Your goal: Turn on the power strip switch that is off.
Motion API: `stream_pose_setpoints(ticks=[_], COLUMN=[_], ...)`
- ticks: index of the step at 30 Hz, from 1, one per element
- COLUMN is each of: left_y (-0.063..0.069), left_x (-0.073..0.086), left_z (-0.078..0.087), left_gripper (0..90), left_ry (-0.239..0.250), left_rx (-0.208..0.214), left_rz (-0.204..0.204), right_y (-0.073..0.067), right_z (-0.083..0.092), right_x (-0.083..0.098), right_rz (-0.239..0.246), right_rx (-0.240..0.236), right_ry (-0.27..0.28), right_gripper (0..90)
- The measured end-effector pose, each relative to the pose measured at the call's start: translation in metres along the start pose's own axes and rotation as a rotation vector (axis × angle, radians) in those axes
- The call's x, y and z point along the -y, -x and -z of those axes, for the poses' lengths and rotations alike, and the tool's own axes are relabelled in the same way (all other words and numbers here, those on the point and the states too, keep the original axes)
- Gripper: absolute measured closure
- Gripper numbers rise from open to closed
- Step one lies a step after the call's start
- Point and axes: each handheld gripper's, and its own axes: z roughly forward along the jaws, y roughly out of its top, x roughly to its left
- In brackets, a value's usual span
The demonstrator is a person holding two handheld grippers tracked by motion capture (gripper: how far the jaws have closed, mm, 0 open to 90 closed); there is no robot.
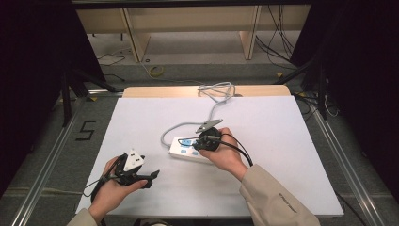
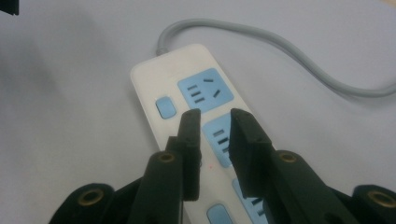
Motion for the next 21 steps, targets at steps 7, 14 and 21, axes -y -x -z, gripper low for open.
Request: stream_pose_setpoints(ticks=[7,14,21], left_y=[0.0,0.0,0.0], left_x=[0.0,0.0,0.0], left_z=[0.0,0.0,0.0], left_gripper=[24.8,24.8,24.8], left_ry=[-0.001,-0.002,-0.003], left_rx=[0.0,-0.001,-0.002], left_rz=[0.002,0.001,0.001], right_y=[0.005,0.009,0.013], right_z=[0.008,0.018,0.028], right_x=[0.007,0.011,0.018], right_rz=[-0.023,-0.047,-0.065], right_rx=[-0.003,-0.007,-0.014], right_ry=[0.013,0.032,0.045], right_gripper=[69.7,66.2,63.9])
